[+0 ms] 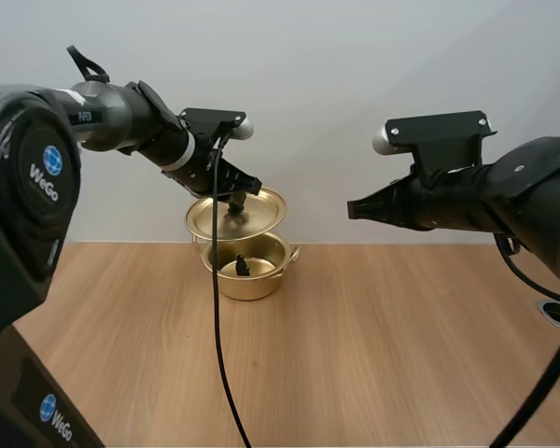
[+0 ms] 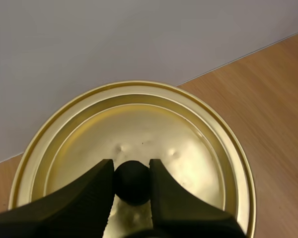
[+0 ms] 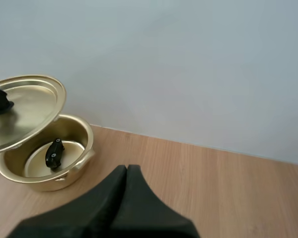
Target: Open the pot, put the car inside, and close it
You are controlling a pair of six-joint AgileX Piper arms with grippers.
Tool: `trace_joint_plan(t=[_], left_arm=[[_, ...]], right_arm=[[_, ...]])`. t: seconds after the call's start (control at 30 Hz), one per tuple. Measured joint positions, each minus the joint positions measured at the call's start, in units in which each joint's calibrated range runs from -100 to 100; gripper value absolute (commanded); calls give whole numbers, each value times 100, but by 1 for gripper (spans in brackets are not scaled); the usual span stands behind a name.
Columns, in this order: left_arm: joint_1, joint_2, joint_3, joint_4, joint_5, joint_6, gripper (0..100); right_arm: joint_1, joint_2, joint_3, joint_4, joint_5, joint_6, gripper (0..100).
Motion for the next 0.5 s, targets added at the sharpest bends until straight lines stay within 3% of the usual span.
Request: trace_joint_plan(t=[0.03,0.07,0.17,0.5], left_arm=[[-66,370,9,139,-237,-71,0],[-132,699,9,156,-479,-39,0],[-230,1274,9,181,-1140,13,0],[-223,2038,9,95,-1600,255,0]], right_arm=[[0,-159,0,-103,57,97,0],[-52,-1388,0,-941,631,1015,0],[-127,-2301,0,-1350,704,1466,0],[-127,-2703,0,-1361,695,1484,0]])
